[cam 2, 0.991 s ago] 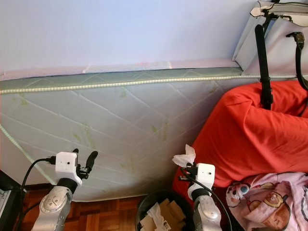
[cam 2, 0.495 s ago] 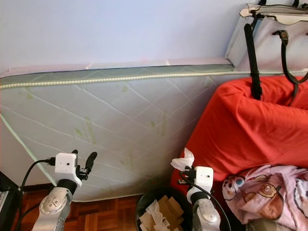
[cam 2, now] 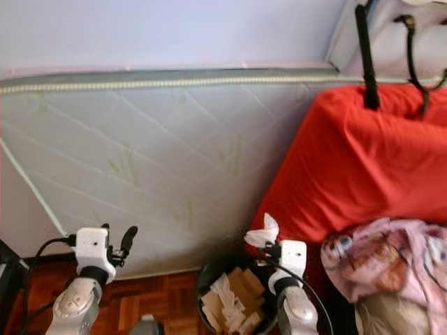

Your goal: Clean up the room

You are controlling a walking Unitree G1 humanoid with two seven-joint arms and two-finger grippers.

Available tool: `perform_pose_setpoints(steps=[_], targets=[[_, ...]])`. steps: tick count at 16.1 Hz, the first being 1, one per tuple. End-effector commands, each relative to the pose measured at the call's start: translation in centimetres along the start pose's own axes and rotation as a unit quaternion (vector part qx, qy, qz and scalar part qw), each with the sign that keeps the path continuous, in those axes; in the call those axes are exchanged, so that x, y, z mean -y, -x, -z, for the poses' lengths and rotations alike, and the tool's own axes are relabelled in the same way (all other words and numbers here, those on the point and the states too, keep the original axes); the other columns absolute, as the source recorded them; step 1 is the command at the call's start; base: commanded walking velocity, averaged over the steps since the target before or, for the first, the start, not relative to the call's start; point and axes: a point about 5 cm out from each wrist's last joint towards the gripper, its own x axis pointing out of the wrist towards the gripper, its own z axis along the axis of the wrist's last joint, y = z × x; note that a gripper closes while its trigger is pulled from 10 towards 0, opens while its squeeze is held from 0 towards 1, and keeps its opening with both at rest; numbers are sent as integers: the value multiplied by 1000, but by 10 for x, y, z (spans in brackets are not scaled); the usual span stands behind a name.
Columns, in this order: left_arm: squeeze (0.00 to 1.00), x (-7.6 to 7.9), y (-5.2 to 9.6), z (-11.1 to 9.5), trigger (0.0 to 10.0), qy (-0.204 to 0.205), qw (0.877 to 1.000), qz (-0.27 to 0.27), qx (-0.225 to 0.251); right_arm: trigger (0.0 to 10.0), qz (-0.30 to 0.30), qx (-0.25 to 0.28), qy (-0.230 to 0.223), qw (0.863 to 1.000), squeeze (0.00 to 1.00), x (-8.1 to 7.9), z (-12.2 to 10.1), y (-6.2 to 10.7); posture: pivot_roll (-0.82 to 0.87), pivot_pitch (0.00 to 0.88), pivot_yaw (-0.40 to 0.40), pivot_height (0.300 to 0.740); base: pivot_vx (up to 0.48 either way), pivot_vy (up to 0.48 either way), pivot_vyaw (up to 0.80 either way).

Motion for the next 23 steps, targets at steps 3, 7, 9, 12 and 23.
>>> perform_pose_setpoints(steps=[3, 7, 9, 12, 23], targets=[[0, -1, 3, -12, 10000, 7, 1000, -6, 16, 10000, -6, -28, 5, 1000, 0, 0, -3, -7, 116, 50, -93, 647, 0, 0, 0], [0, -4, 5, -27, 10000, 3, 1000, -10, 29, 10000, -25, -39, 10, 999, 0, -7, -30, -28, 142, 151, -119, 647, 0, 0, 0], [0, -3, 8, -31, 10000, 5, 999, -14, 32, 10000, -39, -40, 16, 998, 0, -14, -39, -35, 154, 177, -133, 647, 0, 0, 0], [0, -1, 23, -43, 10000, 13, 999, -26, 39, 10000, -45, -46, 35, 997, 0, -26, -57, -46, 161, 278, -165, 647, 0, 0, 0], [0, 12, 57, -82, 10000, 18, 999, -34, 36, 10000, -113, -104, 47, 987, 1000, -50, -47, -47, 181, 500, -214, 647, 0, 0, 0]])
